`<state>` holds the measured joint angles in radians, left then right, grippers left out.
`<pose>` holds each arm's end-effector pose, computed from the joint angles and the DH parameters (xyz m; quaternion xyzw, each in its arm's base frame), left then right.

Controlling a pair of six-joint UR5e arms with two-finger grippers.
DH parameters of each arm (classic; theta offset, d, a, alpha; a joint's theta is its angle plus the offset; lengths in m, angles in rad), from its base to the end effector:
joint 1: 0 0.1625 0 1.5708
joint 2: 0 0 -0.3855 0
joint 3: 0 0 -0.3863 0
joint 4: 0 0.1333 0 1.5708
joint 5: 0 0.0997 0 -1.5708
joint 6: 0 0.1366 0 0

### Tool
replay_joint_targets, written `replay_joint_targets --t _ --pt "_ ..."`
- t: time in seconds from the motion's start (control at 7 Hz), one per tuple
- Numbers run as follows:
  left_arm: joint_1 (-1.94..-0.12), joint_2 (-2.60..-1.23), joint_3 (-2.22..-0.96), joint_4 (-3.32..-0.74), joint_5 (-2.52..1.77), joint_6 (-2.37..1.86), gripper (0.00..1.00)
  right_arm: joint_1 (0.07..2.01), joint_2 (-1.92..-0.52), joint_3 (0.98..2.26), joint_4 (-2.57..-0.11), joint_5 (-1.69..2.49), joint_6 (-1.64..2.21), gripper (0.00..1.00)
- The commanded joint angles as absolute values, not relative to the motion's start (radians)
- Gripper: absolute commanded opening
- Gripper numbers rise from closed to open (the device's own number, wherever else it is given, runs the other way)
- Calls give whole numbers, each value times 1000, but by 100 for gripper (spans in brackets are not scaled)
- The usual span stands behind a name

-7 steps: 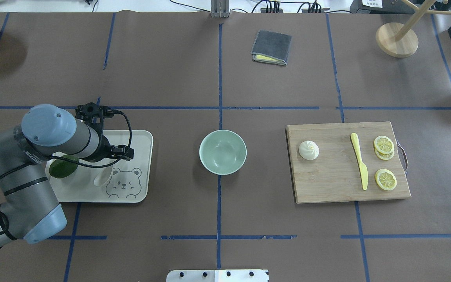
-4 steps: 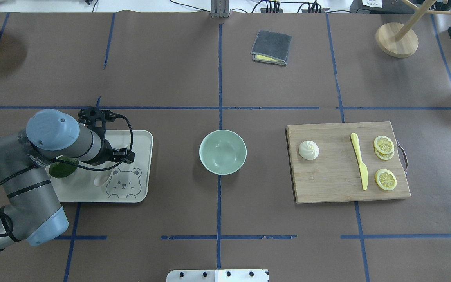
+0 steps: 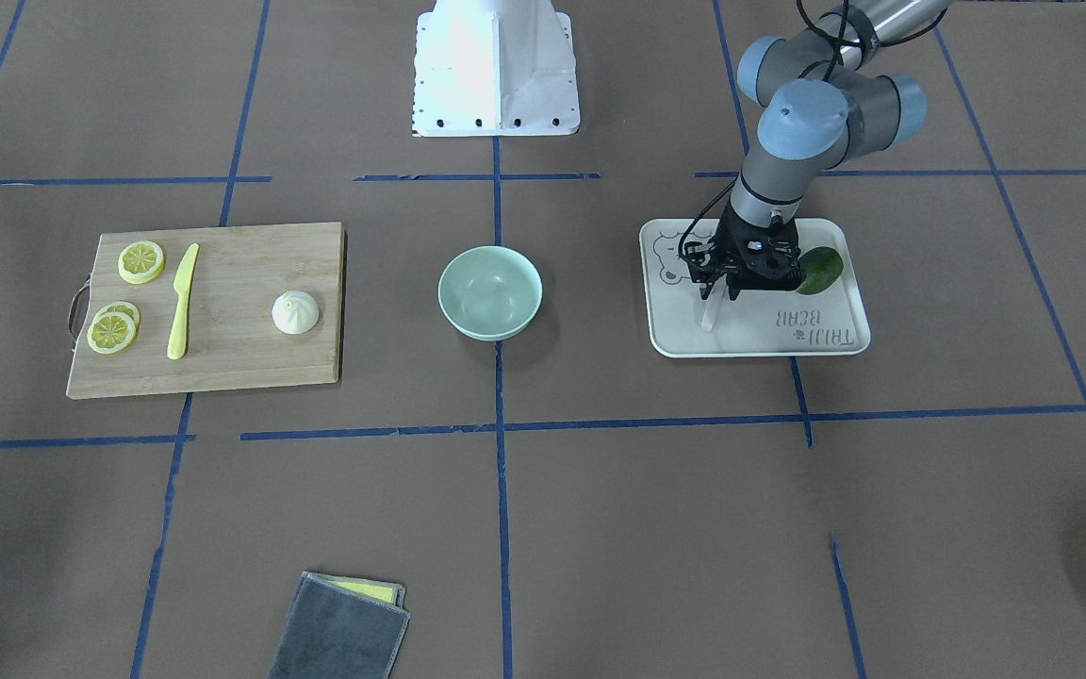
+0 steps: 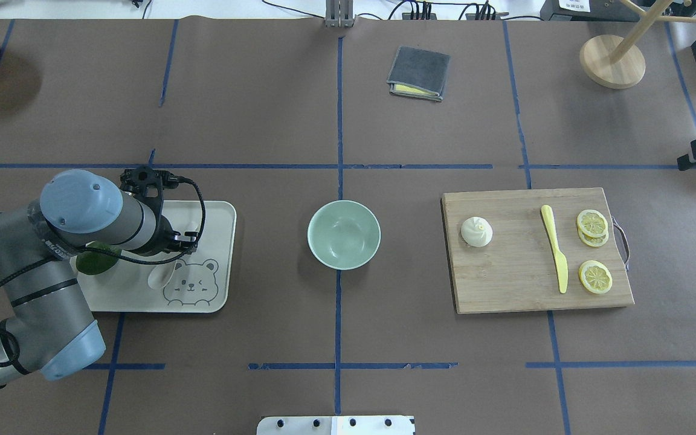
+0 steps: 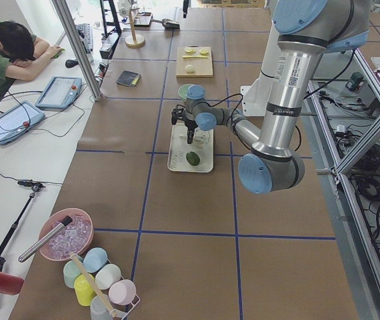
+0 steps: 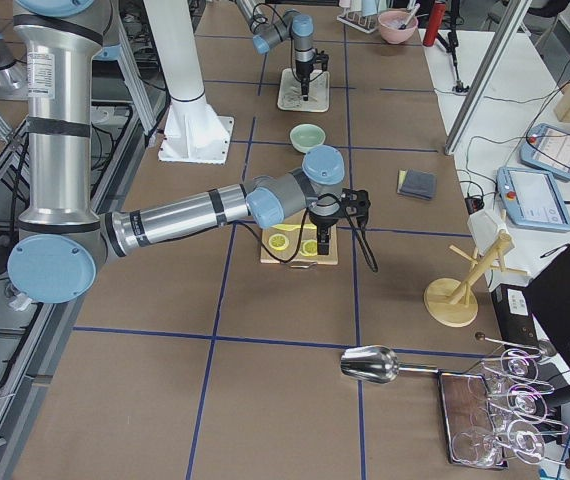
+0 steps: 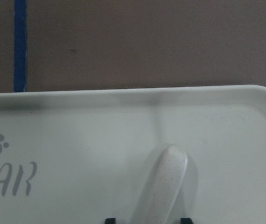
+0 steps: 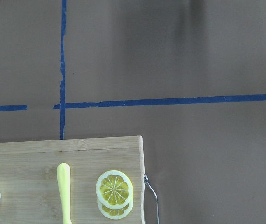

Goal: Put spoon and bun in bowl

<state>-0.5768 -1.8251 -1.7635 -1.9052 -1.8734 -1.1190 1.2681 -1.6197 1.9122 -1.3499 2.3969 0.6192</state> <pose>0.4591 -0.4091 0.3910 0.0639 0.3963 0.0002 0.9159 -0.1127 -0.4712 0.4678 0.0356 -0.4512 0.0390 0.8909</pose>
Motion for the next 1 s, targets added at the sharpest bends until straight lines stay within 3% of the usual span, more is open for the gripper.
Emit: replay_joint_targets --t 0.0,0.57,0.86 --pt "-577 -1822 -1767 -1905 -1871 -1118 1 1249 -1608 1913 -1350 2396 650 100" --pt "-595 -1812 -1853 -1882 -1879 -1121 0 1172 -1547 1916 -1342 2364 769 100" --pt "-662 -1876 -1868 -1795 -1882 -1121 0 1013 -1497 1914 -1248 2228 985 100"
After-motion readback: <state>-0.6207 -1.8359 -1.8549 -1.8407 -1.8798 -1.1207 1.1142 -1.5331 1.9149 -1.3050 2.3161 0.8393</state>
